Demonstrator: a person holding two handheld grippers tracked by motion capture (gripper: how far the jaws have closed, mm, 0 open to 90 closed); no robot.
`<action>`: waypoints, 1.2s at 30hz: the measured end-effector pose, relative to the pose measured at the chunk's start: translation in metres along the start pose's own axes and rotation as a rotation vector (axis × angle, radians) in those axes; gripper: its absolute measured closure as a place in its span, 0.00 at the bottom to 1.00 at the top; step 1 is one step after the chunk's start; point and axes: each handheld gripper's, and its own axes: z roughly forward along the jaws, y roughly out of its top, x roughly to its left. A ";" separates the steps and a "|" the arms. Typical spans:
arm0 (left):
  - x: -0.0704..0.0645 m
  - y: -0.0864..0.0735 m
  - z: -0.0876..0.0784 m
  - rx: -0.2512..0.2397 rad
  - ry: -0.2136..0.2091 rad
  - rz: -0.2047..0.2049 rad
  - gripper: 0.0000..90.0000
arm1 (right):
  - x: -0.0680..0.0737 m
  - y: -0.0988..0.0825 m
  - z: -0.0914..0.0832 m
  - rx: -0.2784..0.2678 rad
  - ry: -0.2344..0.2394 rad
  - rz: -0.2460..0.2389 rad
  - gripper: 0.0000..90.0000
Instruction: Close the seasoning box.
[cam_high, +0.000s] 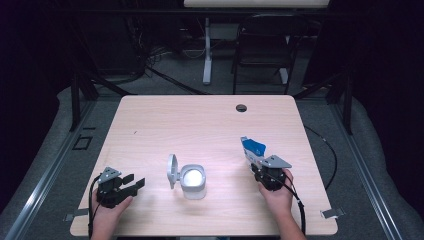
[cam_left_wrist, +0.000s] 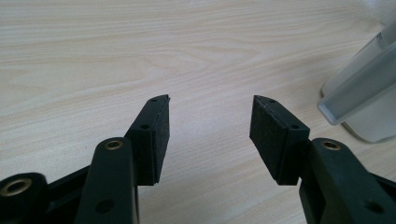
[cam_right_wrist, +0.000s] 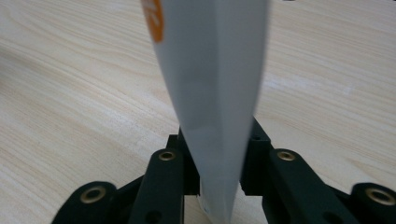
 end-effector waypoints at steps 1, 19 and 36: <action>0.000 0.000 0.000 -0.001 0.000 0.000 0.54 | 0.000 -0.001 0.000 -0.002 0.001 0.003 0.80; -0.002 0.001 -0.001 -0.001 -0.001 0.005 0.54 | -0.001 -0.007 -0.009 0.004 -0.019 0.001 0.64; -0.004 0.001 -0.001 -0.014 0.003 0.006 0.54 | 0.000 -0.011 -0.015 0.004 -0.043 -0.008 0.61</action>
